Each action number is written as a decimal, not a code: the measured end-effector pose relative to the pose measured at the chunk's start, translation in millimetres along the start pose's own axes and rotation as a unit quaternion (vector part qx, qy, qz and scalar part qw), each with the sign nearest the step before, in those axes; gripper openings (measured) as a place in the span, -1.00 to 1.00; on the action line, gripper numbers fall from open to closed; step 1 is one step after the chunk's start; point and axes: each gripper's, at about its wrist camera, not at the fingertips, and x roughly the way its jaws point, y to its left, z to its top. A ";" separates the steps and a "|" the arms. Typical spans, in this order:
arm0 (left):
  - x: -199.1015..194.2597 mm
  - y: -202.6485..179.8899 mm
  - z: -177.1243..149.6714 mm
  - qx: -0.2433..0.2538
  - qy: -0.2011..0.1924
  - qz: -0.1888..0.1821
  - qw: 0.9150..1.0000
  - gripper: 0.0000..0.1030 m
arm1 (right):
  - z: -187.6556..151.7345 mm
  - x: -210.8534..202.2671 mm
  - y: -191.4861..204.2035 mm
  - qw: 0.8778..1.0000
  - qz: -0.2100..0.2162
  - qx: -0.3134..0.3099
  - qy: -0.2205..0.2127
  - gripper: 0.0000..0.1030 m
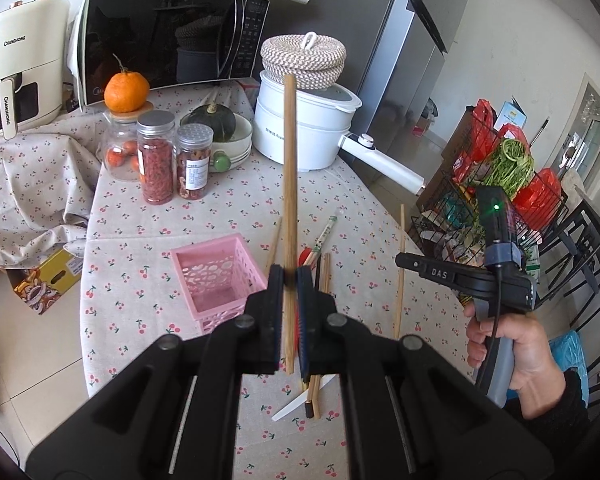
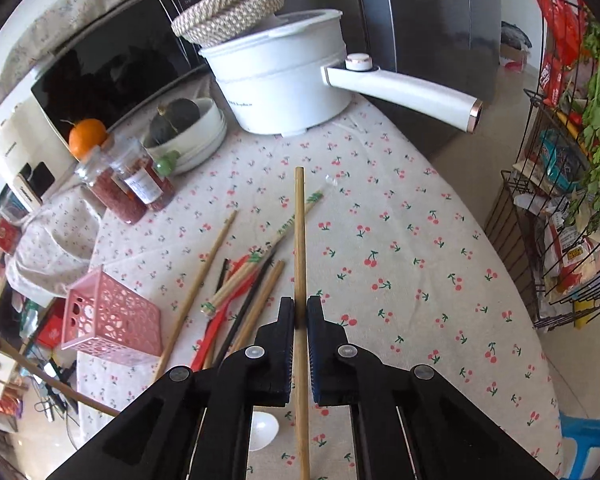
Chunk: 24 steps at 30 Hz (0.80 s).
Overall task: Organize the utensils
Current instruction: 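Lift both chopsticks over the pink basket and open the left tool to drop its chopstick in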
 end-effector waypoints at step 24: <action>-49.9 25.9 32.2 -0.033 -0.167 0.054 0.984 -0.85 | 15.5 -115.6 32.6 0.980 0.112 -0.037 -0.161 -0.88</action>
